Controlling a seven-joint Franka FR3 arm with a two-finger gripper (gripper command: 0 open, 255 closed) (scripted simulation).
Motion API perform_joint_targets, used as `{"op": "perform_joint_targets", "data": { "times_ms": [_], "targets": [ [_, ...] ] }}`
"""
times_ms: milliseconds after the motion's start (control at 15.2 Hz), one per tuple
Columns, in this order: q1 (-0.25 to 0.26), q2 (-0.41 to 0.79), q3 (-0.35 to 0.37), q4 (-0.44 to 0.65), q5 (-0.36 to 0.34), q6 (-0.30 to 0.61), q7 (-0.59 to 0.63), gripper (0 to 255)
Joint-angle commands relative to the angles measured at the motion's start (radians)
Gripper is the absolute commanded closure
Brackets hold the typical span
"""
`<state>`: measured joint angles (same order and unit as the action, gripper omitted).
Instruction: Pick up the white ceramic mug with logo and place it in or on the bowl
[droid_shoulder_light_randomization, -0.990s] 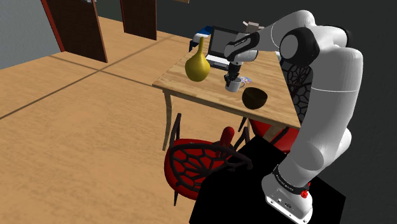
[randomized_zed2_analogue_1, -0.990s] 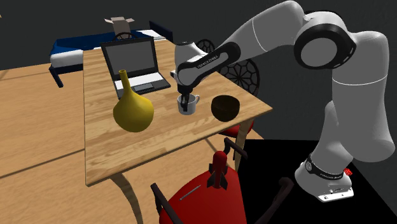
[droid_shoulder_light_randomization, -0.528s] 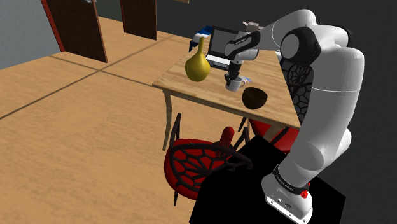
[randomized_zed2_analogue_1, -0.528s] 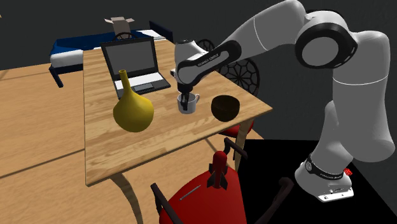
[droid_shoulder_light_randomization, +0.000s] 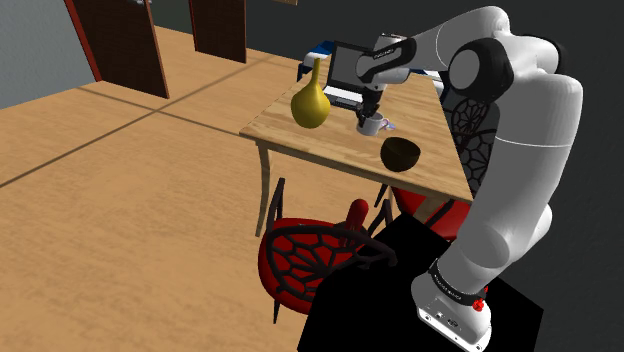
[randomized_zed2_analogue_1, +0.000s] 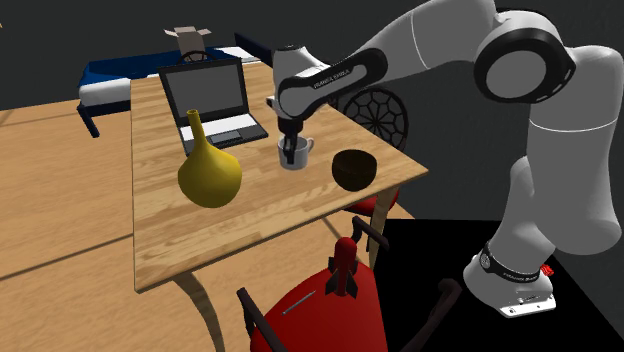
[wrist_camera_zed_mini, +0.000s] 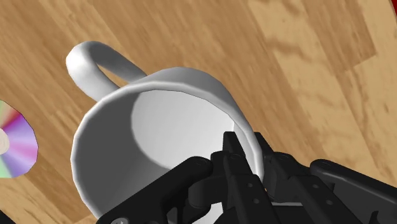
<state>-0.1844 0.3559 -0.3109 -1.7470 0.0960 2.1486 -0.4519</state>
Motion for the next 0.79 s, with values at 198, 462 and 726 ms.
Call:
{"op": "perform_joint_targets", "data": {
  "times_ms": [198,462,726],
  "targets": [
    [0.001,-0.021,-0.004,0.041,-0.009,-0.06,0.004,255],
    [0.002,-0.036,-0.007,0.074,-0.015,-0.108,0.007,255],
    [0.002,-0.049,-0.009,0.111,-0.02,-0.157,0.01,255]
  ]
}}
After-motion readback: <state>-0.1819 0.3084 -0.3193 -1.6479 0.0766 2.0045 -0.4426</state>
